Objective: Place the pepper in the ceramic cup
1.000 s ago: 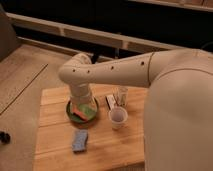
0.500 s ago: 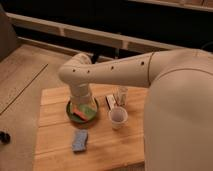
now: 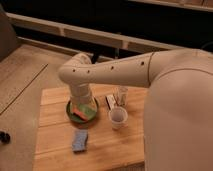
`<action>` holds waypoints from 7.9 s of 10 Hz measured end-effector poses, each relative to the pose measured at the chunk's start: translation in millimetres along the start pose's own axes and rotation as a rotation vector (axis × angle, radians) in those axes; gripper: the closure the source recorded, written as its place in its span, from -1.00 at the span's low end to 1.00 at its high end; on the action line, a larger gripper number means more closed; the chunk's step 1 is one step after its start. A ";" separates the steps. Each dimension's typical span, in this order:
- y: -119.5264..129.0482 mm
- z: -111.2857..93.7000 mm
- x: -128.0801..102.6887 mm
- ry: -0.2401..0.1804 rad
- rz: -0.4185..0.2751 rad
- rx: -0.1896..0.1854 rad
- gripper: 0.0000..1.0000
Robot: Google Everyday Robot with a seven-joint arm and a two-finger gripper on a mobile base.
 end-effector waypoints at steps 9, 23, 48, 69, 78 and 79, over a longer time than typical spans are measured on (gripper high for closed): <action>30.2 -25.4 -1.0 -0.090 -0.234 0.009 -0.30; -8.4 11.7 -50.5 -0.079 -0.479 -0.028 -0.30; 37.8 149.1 -107.1 0.114 -0.795 -0.188 -0.30; -81.6 23.1 -154.9 -0.082 -0.596 0.082 1.00; -90.1 -27.6 -34.8 -0.070 -0.459 0.194 1.00; -88.8 -27.5 -34.9 -0.070 -0.461 0.194 1.00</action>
